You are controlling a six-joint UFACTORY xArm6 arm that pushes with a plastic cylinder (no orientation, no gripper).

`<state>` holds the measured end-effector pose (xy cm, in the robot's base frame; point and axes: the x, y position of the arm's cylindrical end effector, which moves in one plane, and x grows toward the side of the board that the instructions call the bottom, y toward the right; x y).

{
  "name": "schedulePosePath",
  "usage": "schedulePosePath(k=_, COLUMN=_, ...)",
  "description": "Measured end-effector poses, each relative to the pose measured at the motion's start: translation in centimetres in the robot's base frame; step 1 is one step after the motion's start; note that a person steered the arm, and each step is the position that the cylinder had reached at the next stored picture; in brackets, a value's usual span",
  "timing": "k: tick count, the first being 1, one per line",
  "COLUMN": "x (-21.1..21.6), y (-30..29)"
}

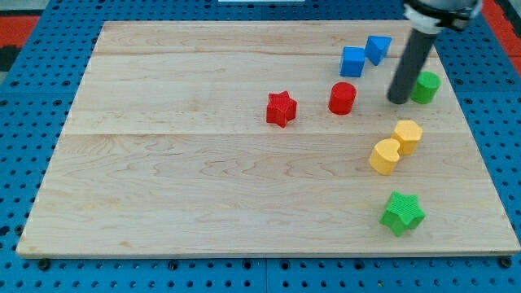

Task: Push the green circle towards the center

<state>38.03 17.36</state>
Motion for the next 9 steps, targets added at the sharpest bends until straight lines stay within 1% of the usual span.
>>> schedulePosePath(k=1, x=0.6, y=-7.7)
schedulePosePath(k=2, x=-0.1, y=-14.6)
schedulePosePath(k=3, x=-1.9, y=-8.3)
schedulePosePath(k=4, x=-2.3, y=2.0)
schedulePosePath(k=5, x=-6.9, y=3.5)
schedulePosePath(k=6, x=-6.7, y=12.2)
schedulePosePath(k=7, x=-2.9, y=14.7)
schedulePosePath(k=9, x=-1.9, y=0.4)
